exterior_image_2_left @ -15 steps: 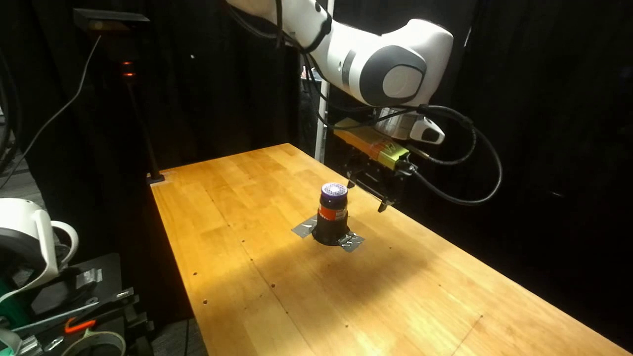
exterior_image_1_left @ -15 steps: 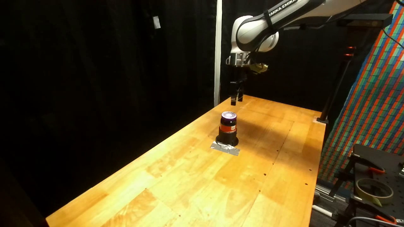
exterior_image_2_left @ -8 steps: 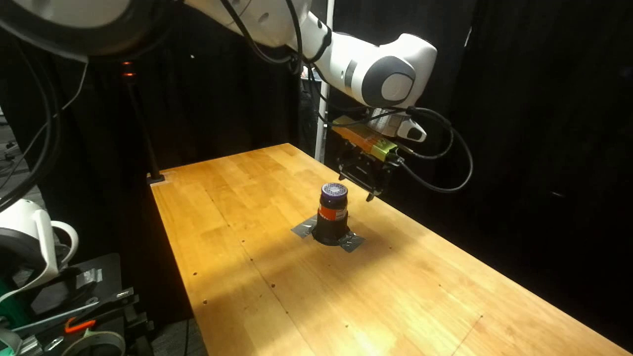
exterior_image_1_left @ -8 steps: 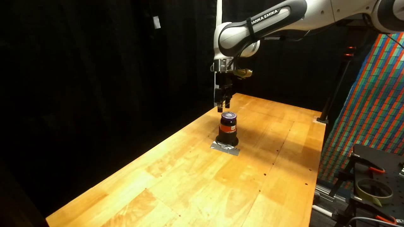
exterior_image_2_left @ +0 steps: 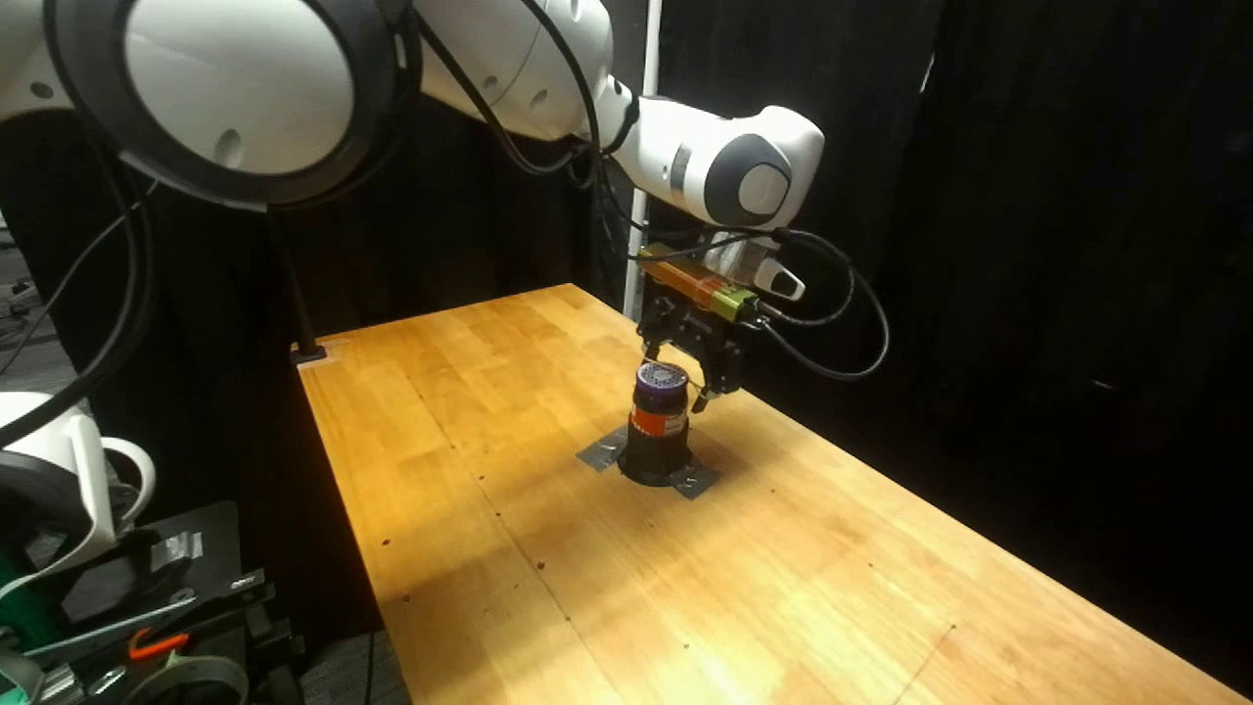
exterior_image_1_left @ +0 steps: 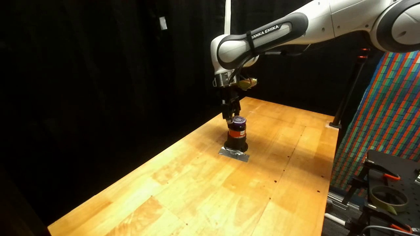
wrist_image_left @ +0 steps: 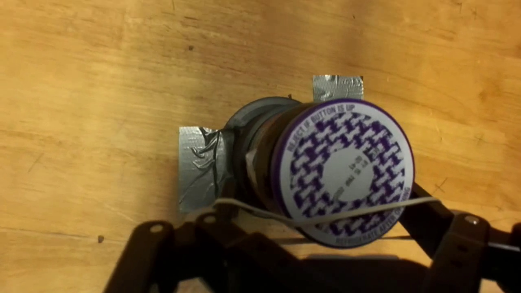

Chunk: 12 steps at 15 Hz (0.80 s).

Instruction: Put the elastic around the bottle

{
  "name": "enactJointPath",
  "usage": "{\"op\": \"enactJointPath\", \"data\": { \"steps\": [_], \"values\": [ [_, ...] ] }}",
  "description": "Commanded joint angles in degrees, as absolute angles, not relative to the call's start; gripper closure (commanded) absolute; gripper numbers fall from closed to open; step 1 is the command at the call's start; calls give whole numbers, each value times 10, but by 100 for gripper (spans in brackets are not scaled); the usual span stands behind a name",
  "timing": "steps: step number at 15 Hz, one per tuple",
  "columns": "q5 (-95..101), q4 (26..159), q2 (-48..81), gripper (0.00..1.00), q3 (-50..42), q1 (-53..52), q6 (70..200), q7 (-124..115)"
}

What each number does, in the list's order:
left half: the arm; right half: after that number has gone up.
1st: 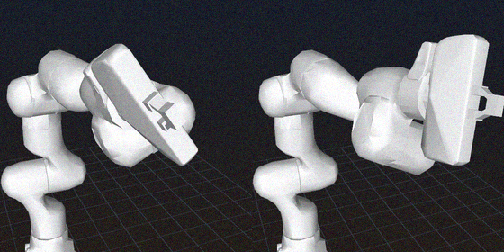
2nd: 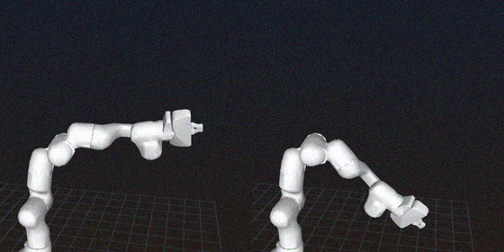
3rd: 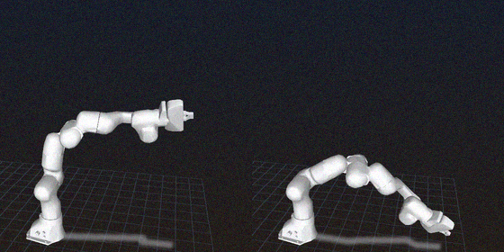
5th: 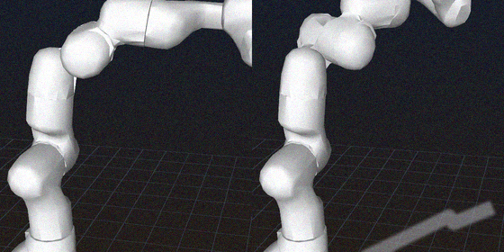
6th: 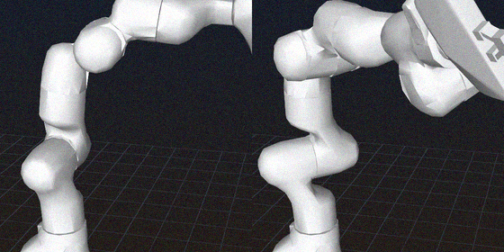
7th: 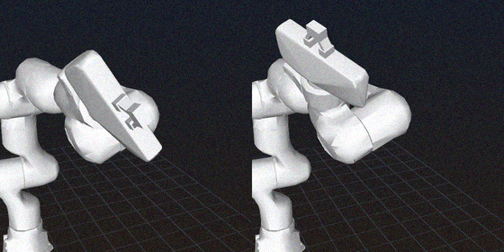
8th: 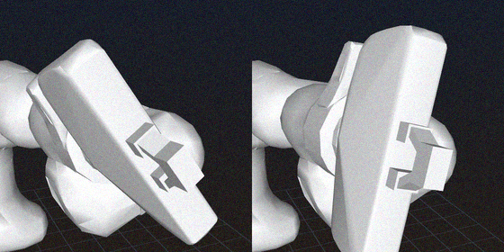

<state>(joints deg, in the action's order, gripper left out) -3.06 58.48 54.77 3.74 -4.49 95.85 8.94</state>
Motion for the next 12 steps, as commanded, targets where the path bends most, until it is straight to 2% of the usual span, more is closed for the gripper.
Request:
{"op": "enactJointPath", "data": {
  "steps": [1,5,12],
  "values": [
    [0,537,569,0,32,-63,901,74],
    [34,568,554,0,31,-79,866,80],
    [59,756,448,0,29,-75,942,83]
  ]
}}
